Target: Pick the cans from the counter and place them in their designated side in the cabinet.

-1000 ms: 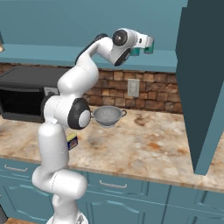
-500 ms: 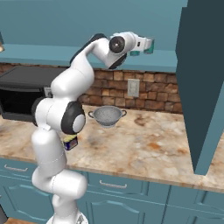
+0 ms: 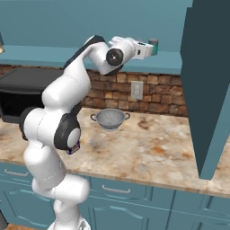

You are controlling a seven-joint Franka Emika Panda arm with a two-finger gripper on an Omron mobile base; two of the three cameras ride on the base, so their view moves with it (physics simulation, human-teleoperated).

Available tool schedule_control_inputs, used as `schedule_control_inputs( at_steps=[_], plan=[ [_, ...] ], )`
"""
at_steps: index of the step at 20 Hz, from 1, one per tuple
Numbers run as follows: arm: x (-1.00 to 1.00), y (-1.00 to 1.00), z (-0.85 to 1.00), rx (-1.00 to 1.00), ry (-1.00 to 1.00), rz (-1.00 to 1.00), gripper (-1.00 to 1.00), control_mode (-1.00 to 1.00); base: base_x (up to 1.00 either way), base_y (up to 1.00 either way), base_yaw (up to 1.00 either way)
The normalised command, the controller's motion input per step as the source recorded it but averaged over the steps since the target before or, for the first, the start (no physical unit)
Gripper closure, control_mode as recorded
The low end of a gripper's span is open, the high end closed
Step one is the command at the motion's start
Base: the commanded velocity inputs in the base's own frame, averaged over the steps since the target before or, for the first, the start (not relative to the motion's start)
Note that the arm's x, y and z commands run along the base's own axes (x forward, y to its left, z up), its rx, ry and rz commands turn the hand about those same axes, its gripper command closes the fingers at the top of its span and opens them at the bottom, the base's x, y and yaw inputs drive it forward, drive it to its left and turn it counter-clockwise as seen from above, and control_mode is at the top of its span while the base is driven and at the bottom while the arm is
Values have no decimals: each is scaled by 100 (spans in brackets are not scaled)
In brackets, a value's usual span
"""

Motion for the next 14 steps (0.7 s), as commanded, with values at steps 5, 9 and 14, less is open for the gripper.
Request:
schedule_control_inputs(
  at_steps=[5, 9, 14],
  plan=[
    [-42, 5, 0, 0, 0, 0, -100, -100, 0, 0, 0],
    [-39, 7, 0, 0, 4, 3, -100, -100, 0, 0, 0],
    [-47, 5, 1, 0, 8, 8, -100, -100, 0, 0, 0]
  ],
)
